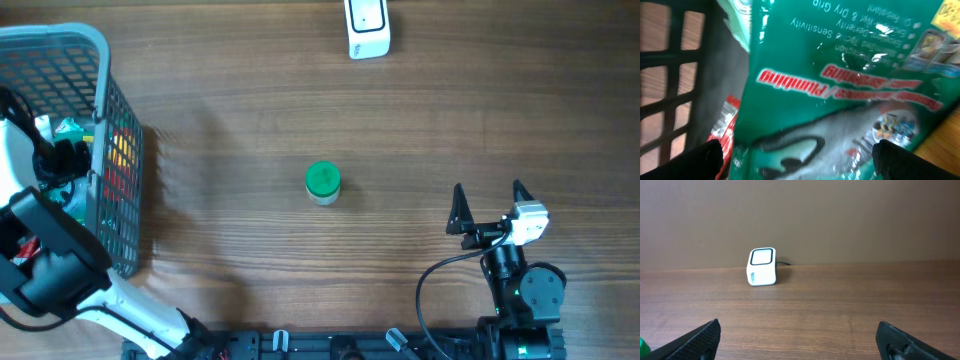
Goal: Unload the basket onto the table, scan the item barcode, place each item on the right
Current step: 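Reach the left gripper into the basket and grasp the green snack bag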
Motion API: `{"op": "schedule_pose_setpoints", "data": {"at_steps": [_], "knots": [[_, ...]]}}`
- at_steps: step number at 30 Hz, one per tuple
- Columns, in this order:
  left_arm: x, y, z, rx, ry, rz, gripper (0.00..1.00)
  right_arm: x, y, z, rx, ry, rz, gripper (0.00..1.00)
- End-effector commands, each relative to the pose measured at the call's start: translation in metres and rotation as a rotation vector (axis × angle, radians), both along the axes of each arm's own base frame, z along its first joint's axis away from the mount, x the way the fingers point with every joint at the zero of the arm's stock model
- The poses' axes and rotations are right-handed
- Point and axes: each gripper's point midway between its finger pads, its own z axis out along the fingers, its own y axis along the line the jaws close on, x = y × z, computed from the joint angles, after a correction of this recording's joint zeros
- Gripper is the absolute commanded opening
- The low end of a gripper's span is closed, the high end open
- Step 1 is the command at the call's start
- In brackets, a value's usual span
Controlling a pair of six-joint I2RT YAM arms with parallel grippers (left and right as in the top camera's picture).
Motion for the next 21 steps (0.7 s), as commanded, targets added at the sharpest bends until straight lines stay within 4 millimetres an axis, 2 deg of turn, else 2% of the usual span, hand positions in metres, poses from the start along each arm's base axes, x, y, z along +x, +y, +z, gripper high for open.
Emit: {"op": "schedule_pose_setpoints", "data": {"at_steps": [1, 4, 7, 8, 9, 10, 13, 16, 20, 21], "knots": [[-0.008, 0.01, -0.022, -0.043, 0.026, -0.006, 1.0, 0.0, 0.001, 0.0, 0.01, -0.001, 0.008, 1.0], [-0.007, 0.003, -0.037, -0.152, -0.018, 0.014, 1.0, 0.0, 0.001, 0.0, 0.009, -0.001, 0.008, 1.0], [-0.004, -0.008, -0.044, -0.245, -0.071, 0.022, 0.99, 0.0, 0.001, 0.0, 0.01, -0.001, 0.009, 1.0], [-0.004, -0.009, -0.044, -0.247, -0.068, 0.022, 0.83, 0.0, 0.001, 0.0, 0.01, -0.001, 0.009, 1.0], [-0.004, -0.009, -0.044, -0.248, -0.067, 0.022, 0.29, 0.0, 0.001, 0.0, 0.01, -0.001, 0.008, 1.0], [-0.004, -0.009, -0.044, -0.248, -0.067, 0.022, 0.04, 0.0, 0.001, 0.0, 0.01, -0.001, 0.008, 1.0], [-0.002, -0.007, -0.035, -0.235, -0.082, 0.02, 0.04, 0.0, 0.001, 0.0, 0.01, -0.001, 0.008, 1.0], [0.009, 0.001, 0.0, -0.177, -0.159, 0.009, 0.04, 0.0, 0.001, 0.0, 0.01, -0.001, 0.008, 1.0], [0.029, 0.015, 0.066, -0.062, -0.354, 0.068, 0.04, 0.0, 0.001, 0.0, 0.01, -0.001, 0.008, 1.0], [0.031, 0.016, 0.077, -0.043, -0.384, 0.078, 0.04, 0.0, 0.001, 0.0, 0.01, -0.001, 0.008, 1.0]]}}
